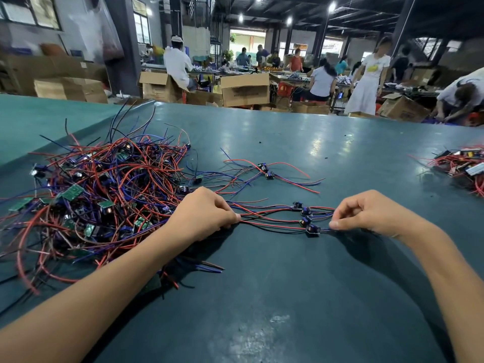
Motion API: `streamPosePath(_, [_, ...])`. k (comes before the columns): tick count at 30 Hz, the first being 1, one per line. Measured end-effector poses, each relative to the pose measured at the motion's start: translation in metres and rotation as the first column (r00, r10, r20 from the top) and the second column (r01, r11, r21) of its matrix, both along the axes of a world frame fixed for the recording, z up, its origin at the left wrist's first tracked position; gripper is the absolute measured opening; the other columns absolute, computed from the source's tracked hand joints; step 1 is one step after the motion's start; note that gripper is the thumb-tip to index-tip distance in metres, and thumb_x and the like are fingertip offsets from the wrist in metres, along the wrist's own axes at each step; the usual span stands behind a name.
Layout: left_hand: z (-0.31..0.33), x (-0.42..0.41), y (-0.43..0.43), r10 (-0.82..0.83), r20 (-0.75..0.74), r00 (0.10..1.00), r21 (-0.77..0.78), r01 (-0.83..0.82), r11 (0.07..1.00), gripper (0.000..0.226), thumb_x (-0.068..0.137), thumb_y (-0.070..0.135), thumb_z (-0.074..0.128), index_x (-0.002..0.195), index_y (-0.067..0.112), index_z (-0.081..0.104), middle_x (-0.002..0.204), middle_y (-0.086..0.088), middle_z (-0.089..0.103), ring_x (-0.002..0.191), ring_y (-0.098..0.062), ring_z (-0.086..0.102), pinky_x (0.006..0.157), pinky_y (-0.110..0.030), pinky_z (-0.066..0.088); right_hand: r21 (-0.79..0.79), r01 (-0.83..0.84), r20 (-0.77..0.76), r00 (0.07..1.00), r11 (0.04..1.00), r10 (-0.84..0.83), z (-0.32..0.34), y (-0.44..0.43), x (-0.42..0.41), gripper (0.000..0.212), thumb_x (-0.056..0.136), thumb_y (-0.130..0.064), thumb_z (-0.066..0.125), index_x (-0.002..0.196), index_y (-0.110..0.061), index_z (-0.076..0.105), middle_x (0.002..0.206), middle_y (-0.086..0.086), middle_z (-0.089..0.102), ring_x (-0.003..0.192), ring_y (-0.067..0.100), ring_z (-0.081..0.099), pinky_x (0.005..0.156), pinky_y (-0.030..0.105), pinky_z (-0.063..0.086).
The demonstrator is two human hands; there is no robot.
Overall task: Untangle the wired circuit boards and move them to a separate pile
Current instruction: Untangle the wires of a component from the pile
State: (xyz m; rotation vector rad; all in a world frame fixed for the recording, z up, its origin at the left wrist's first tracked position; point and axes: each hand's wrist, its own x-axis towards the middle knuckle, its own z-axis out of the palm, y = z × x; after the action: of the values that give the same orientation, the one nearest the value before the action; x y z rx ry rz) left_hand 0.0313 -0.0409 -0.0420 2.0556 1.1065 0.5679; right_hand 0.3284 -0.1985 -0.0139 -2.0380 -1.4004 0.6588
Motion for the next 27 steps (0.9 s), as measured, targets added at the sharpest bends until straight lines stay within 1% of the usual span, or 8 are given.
streamPosePath(7, [-0.003, 0.002, 0.000, 0.050, -0.061, 0.997, 0.099, -0.044, 0.994, 0.024, 0.075, 0.043, 0.082, 0.064, 0.024, 0.074, 0.061, 0.013, 0.071, 0.046, 0.006, 0.055, 0.050, -0.017, 0.040, -0.011, 0.032, 0.057, 0.998, 0.999, -0.032, -0.005, 0.001, 0.000, 0.019, 0.067, -0.028, 0.091, 0.068, -0.017, 0.076, 0.059, 0.001, 0.067, 0.050, 0.010, 0.051, 0.050, 0.017, 0.038])
streamPosePath(12, [-0.003, -0.002, -0.003, 0.062, -0.059, 0.996, 0.219, -0.048, 0.974, 0.022, 0.077, 0.044, 0.080, 0.086, 0.028, 0.068, 0.071, 0.006, 0.070, 0.062, -0.007, 0.064, 0.055, -0.023, 0.047, -0.005, 0.035, 0.195, 0.980, 0.999, -0.033, -0.003, 0.001, -0.001, 0.020, 0.068, -0.032, 0.091, 0.066, -0.022, 0.074, 0.063, 0.002, 0.069, 0.058, 0.013, 0.056, 0.061, 0.027, 0.044])
streamPosePath(14, [-0.004, -0.006, -0.008, -0.009, 0.032, 0.999, 0.216, 0.002, 0.976, 0.014, 0.086, 0.035, 0.073, 0.092, 0.027, 0.064, 0.061, 0.002, 0.069, 0.045, -0.018, 0.062, 0.041, -0.027, 0.049, 0.154, 0.036, 0.294, 0.953, 0.987, -0.081, 0.001, 0.002, -0.008, 0.019, 0.072, -0.031, 0.088, 0.065, -0.025, 0.072, 0.063, -0.003, 0.067, 0.056, 0.008, 0.052, 0.058, 0.018, 0.042])
streamPosePath(16, [-0.003, -0.011, -0.012, -0.127, 0.104, 0.986, 0.239, 0.099, 0.966, 0.005, 0.093, 0.028, 0.066, 0.090, 0.025, 0.063, 0.055, 0.003, 0.068, 0.035, -0.022, 0.059, 0.033, -0.026, 0.045, 0.424, 0.043, 0.289, 0.940, 0.904, -0.181, 0.004, 0.007, -0.026, 0.017, 0.078, -0.025, 0.084, 0.069, -0.024, 0.071, 0.062, -0.007, 0.065, 0.055, 0.002, 0.051, 0.057, 0.010, 0.039])
streamPosePath(19, [0.008, -0.021, -0.013, -0.202, 0.171, 0.964, 0.467, 0.101, 0.878, 0.010, 0.093, 0.023, 0.071, 0.083, 0.021, 0.069, 0.049, 0.007, 0.056, 0.039, -0.004, 0.049, 0.046, -0.018, 0.041, 0.679, -0.052, 0.269, 0.946, 0.732, -0.183, 0.014, 0.028, -0.075, 0.012, 0.085, -0.017, 0.079, 0.078, -0.017, 0.069, 0.067, -0.011, 0.064, 0.060, 0.003, 0.053, 0.061, 0.008, 0.039])
streamPosePath(23, [0.029, -0.041, 0.010, -0.015, 0.181, 0.983, 0.747, -0.128, 0.652, 0.010, 0.093, 0.027, 0.066, 0.090, 0.018, 0.070, 0.069, 0.004, 0.063, 0.066, -0.017, 0.059, 0.064, -0.031, 0.048, 0.598, -0.325, 0.395, 0.915, 0.732, 0.083, 0.019, 0.070, -0.140, 0.008, 0.086, -0.009, 0.075, 0.093, -0.011, 0.071, 0.071, -0.002, 0.067, 0.061, 0.010, 0.054, 0.064, 0.015, 0.042])
streamPosePath(25, [0.030, -0.055, 0.029, 0.232, 0.003, 0.973, 0.808, -0.139, 0.572, 0.018, 0.093, 0.029, 0.061, 0.101, 0.014, 0.071, 0.097, -0.007, 0.067, 0.097, -0.032, 0.058, 0.081, -0.042, 0.049, 0.498, -0.398, 0.446, 0.879, 0.771, 0.165, 0.013, 0.092, -0.164, 0.013, 0.085, -0.004, 0.069, 0.097, -0.008, 0.074, 0.079, 0.005, 0.072, 0.067, 0.013, 0.055, 0.070, 0.020, 0.043])
streamPosePath(27, [0.026, -0.069, 0.045, 0.491, -0.238, 0.838, 0.797, -0.120, 0.591, 0.031, 0.093, 0.035, 0.059, 0.115, 0.015, 0.067, 0.122, -0.011, 0.056, 0.117, -0.037, 0.042, 0.097, -0.052, 0.038, 0.422, -0.387, 0.436, 0.880, 0.820, 0.191, 0.004, 0.114, -0.180, 0.020, 0.086, -0.001, 0.064, 0.102, -0.005, 0.074, 0.094, 0.011, 0.074, 0.083, 0.023, 0.063, 0.082, 0.026, 0.047])
